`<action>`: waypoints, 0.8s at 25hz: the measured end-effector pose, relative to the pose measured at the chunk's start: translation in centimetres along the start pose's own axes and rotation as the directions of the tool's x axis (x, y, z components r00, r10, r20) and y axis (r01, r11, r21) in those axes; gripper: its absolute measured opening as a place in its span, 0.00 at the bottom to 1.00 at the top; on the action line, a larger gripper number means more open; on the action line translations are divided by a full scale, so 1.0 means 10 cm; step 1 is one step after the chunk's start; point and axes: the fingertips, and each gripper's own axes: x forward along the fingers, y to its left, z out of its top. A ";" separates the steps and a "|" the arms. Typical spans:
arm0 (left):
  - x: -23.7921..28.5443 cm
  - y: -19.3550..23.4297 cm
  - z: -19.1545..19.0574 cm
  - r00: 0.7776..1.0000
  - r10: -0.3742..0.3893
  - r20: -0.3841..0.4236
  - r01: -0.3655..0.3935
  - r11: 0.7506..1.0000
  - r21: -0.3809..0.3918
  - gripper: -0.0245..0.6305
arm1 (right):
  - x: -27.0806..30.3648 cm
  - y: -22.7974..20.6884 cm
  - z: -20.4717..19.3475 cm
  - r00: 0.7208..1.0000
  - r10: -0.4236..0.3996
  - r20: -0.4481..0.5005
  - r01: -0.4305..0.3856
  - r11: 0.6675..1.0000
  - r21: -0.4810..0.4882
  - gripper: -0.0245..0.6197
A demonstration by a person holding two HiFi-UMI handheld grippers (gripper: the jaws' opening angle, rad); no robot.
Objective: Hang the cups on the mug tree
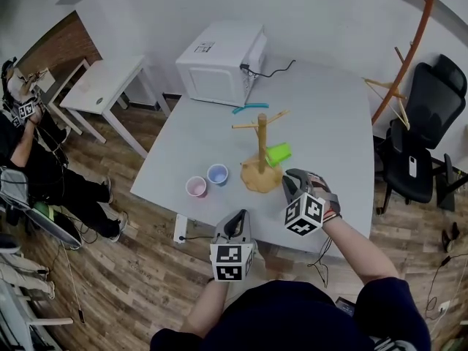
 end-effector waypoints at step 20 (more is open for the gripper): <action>-0.40 -0.37 -0.22 1.000 0.021 0.013 -0.020 1.000 -0.023 0.07 | -0.91 0.47 0.05 0.986 0.011 0.164 -0.067 0.938 0.340 0.09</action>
